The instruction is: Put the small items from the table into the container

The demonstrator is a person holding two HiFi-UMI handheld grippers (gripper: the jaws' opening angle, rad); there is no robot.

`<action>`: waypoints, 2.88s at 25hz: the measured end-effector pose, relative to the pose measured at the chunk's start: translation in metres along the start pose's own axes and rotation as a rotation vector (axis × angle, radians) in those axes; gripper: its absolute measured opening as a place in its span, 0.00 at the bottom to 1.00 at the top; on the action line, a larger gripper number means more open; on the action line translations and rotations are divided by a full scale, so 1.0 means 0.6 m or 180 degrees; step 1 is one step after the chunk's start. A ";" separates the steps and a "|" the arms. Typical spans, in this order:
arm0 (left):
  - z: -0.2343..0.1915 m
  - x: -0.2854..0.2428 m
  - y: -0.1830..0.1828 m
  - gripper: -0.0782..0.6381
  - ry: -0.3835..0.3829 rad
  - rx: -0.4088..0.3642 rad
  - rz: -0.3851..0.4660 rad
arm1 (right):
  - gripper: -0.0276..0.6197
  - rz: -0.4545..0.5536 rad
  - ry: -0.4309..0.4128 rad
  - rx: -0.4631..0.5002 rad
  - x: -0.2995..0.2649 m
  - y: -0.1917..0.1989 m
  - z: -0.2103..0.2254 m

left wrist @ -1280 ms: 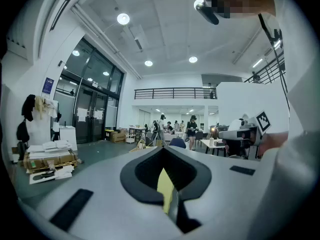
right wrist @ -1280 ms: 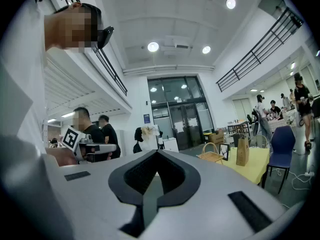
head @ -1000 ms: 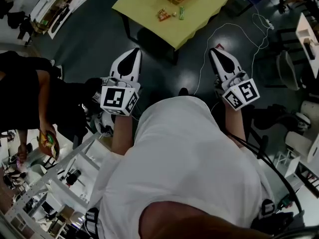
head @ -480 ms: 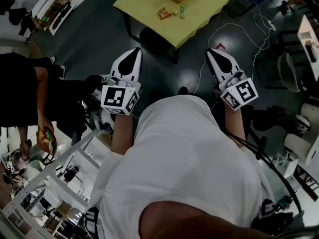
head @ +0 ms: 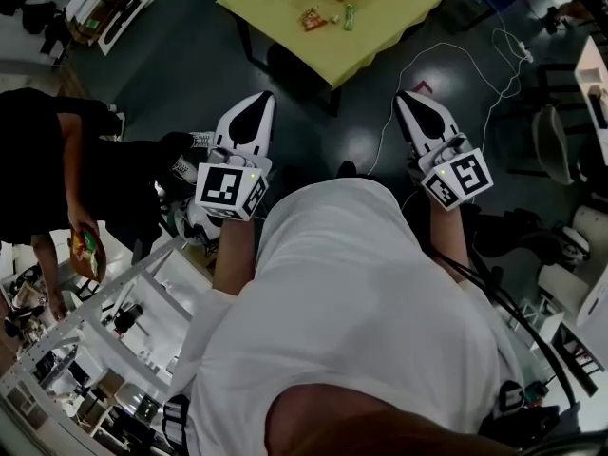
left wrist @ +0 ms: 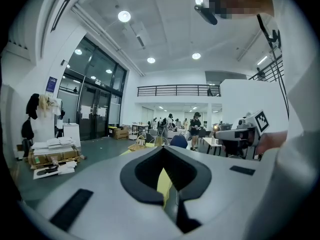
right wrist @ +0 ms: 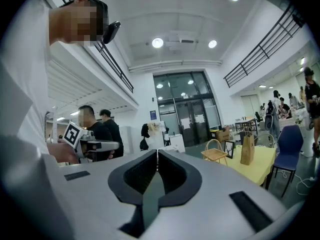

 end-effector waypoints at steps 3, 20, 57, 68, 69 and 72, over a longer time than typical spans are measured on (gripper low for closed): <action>0.031 -0.025 -0.001 0.12 0.0019 -0.0017 -0.0029 | 0.07 0.0014 -0.0035 -0.0045 0.019 0.001 0.033; 0.157 -0.112 0.013 0.12 0.0373 -0.0100 -0.0045 | 0.07 0.0092 0.0114 -0.0306 0.135 0.047 0.098; -0.234 -0.546 0.098 0.12 0.0921 -0.0082 -0.0545 | 0.17 -0.0279 0.0376 -0.0691 -0.339 0.062 0.382; -0.269 -0.678 0.282 0.20 0.1308 -0.0214 -0.1146 | 0.17 -0.0549 0.0586 -0.0952 -0.389 0.110 0.431; -0.266 -0.689 0.308 0.20 0.1340 -0.0230 -0.1243 | 0.17 -0.0555 0.0595 -0.0967 -0.386 0.112 0.436; -0.254 -0.726 0.390 0.26 0.1434 -0.0262 -0.1592 | 0.17 -0.0576 0.0595 -0.1004 -0.374 0.116 0.458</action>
Point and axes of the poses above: the fingertips, and each gripper's own axes: x backward along the fingers, z to its right, y out of its underside, the point moved 3 cm from there along x, backward along the fingers, and after that the axes turned 8 degrees about -y, right-handed, at the moved point
